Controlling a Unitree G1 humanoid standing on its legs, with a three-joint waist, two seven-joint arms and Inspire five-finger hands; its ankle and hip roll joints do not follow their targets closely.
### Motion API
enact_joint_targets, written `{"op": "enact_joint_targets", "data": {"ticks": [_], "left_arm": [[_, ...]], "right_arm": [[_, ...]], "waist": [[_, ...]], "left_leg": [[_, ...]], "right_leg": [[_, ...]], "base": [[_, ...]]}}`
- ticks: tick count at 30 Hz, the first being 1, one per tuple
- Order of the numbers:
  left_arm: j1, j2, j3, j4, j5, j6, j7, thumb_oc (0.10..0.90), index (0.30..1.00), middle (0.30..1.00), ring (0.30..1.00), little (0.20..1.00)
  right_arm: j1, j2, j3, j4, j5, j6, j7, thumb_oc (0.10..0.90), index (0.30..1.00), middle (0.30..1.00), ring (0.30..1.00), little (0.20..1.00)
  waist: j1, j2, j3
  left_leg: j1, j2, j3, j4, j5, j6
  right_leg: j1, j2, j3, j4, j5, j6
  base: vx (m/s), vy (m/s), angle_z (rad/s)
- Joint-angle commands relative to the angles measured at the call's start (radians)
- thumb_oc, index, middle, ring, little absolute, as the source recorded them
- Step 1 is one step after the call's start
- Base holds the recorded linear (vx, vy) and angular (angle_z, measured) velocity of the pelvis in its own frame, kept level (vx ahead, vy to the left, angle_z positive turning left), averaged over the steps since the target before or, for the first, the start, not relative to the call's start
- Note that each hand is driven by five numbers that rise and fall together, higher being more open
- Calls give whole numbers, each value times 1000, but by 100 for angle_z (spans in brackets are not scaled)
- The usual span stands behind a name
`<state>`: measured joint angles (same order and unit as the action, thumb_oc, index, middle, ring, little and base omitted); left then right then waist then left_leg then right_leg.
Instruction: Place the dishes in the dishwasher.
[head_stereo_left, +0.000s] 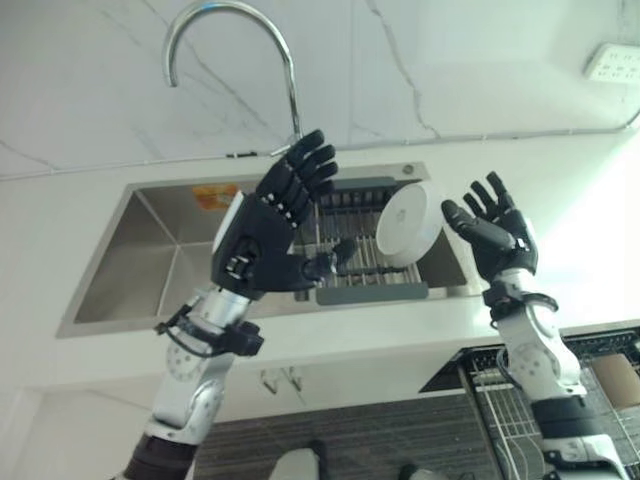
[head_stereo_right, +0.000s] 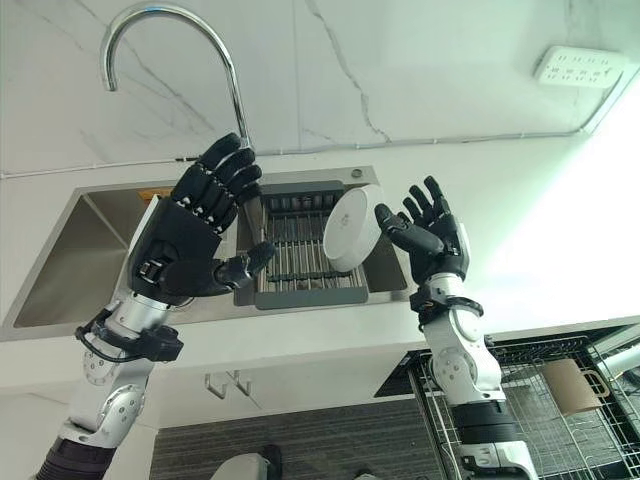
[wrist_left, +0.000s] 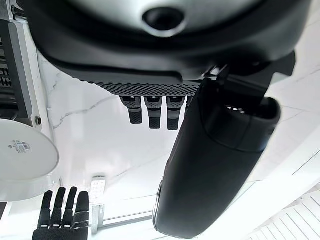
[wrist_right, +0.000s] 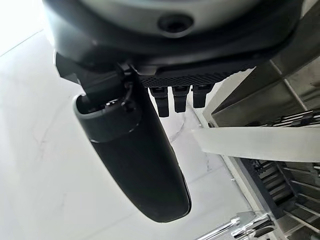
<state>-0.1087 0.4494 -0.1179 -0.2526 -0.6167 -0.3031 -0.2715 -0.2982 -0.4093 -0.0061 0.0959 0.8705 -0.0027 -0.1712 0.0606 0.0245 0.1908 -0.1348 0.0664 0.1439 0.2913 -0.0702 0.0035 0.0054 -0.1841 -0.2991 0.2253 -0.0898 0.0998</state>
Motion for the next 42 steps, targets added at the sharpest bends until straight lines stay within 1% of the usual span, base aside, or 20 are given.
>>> {"op": "enact_joint_targets", "data": {"ticks": [1,10,21,31,42], "left_arm": [[-98,12,4,-27,-14,-66,14,800,900,900,900,900],[-103,18,3,-24,-9,-58,29,800,900,900,900,900],[-107,24,1,-24,-6,-50,40,800,900,900,900,900],[-110,22,2,-25,2,-40,47,800,900,900,900,900],[-108,29,-1,-19,-3,-38,53,800,900,900,900,900]], "right_arm": [[-129,-22,-24,-2,29,-51,19,800,900,900,900,900],[-130,-6,-20,23,34,-37,-11,800,900,900,900,900],[-138,1,-1,53,41,-22,-7,800,900,900,900,900],[-150,-4,22,72,27,17,-5,800,900,900,900,900],[-159,-6,30,112,57,44,-11,800,900,900,900,900]], "waist": [[16,-29,-102],[23,-28,-99],[28,-28,-96],[34,-32,-96],[43,-33,-96]], "left_leg": [[81,22,-11,9,-139,-65],[85,16,-15,9,-140,-62],[88,12,-16,9,-140,-61],[89,12,-16,9,-139,-61],[91,12,-19,9,-137,-63]], "right_leg": [[-17,19,-14,75,-94,4],[-8,12,-26,75,-95,6],[-1,8,-35,75,-96,7],[3,4,-42,75,-98,7],[12,4,-53,75,-102,5]], "base": [[12,18,8],[3,4,1],[0,0,0],[2,1,1],[8,2,4]]}}
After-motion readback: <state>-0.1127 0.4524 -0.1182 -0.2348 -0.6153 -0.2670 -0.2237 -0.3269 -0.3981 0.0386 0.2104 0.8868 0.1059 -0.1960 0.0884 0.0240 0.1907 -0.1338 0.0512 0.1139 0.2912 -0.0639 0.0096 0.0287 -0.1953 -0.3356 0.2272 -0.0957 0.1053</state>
